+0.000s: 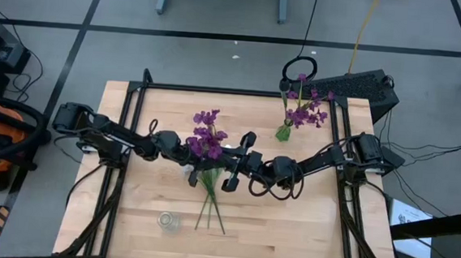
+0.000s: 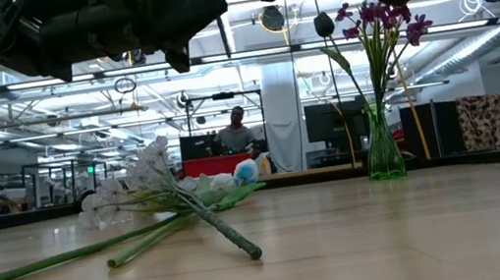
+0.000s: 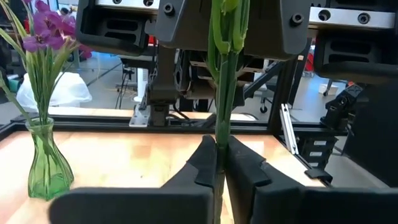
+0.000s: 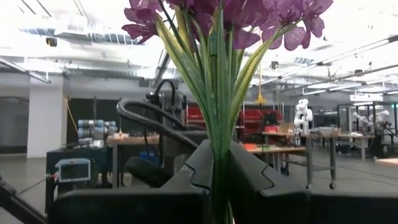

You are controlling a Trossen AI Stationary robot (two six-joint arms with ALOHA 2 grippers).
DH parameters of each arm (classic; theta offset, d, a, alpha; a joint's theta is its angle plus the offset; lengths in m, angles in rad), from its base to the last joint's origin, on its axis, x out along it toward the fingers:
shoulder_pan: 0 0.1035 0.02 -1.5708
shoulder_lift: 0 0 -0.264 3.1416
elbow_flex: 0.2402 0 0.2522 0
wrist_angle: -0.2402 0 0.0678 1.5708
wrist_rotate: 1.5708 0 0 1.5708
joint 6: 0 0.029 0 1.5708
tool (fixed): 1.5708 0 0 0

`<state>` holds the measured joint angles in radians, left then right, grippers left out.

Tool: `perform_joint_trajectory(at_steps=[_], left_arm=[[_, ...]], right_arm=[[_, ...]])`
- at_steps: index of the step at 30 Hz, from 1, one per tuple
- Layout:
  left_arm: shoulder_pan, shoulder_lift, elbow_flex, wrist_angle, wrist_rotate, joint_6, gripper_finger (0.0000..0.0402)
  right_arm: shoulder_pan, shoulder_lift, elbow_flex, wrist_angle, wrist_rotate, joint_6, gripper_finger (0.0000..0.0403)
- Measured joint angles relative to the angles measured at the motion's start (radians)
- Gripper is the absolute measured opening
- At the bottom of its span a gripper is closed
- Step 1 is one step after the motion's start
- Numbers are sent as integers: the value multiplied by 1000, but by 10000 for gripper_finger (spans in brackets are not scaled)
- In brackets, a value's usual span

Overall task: Sort flowers into vase by color
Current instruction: Put the violet flower into the green vase

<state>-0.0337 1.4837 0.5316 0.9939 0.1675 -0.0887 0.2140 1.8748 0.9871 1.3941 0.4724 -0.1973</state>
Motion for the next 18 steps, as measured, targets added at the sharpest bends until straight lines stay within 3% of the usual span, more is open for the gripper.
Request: perform_joint_trajectory(at_steps=[6, 12, 18], left_arm=[[31, 0, 0, -78, 24, 0, 24], [60, 0, -1, -156, 23, 0, 32], [86, 0, -1, -220, 24, 1, 20]], right_arm=[[9, -13, 0, -125, 38, 72, 37], [36, -50, 0, -282, 118, 81, 108], [84, -122, -1, -491, 273, 109, 174]])
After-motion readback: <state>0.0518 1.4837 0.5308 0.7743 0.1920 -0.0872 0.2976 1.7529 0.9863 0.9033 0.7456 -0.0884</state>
